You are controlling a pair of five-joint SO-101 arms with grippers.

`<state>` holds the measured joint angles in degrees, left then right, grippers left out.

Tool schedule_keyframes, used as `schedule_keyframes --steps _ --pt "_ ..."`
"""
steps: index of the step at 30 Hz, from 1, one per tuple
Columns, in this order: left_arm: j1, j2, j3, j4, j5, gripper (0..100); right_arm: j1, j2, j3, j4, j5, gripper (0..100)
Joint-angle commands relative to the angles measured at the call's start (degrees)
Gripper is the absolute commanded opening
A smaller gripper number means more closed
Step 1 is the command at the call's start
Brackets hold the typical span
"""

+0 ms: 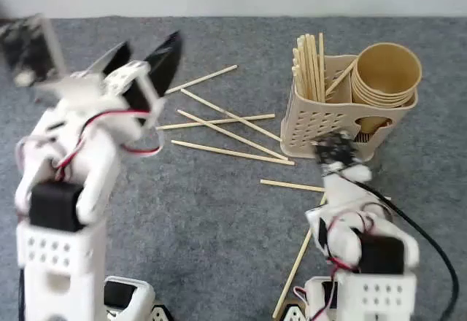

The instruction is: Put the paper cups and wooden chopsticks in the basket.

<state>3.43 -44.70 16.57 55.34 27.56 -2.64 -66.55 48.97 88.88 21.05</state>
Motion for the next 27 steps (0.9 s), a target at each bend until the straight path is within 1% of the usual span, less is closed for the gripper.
schedule_keyframes --steps 1,4,7,11,15,18,24,27 --pt "-4.4 -8.3 6.4 0.1 0.4 27 -6.0 6.9 -0.3 0.0 3.3 17.6" --pt "-8.0 -13.7 12.7 0.0 -1.9 27 -10.1 12.6 -0.4 -2.8 5.1 17.6" --pt "-10.2 -18.6 19.1 0.0 -4.6 27 -13.5 17.7 -0.4 -6.5 6.7 17.6" --pt "-13.2 -24.4 26.5 0.0 -6.0 27 -16.2 24.2 -0.4 -13.2 9.3 17.6" --pt "-15.0 -29.4 34.2 0.0 -6.1 27 -18.6 32.1 -0.4 -20.0 9.4 17.6" --pt "-15.7 -32.7 40.0 -0.1 -6.1 27 -19.6 39.0 -0.6 -25.8 9.4 17.6" --pt "-15.7 -41.7 50.5 -0.1 -6.2 27 -19.1 50.0 -0.8 -37.1 9.6 17.5" --pt "-17.5 -47.7 56.0 -1.8 -6.2 27 -19.1 53.2 -1.1 -40.1 12.2 17.3"
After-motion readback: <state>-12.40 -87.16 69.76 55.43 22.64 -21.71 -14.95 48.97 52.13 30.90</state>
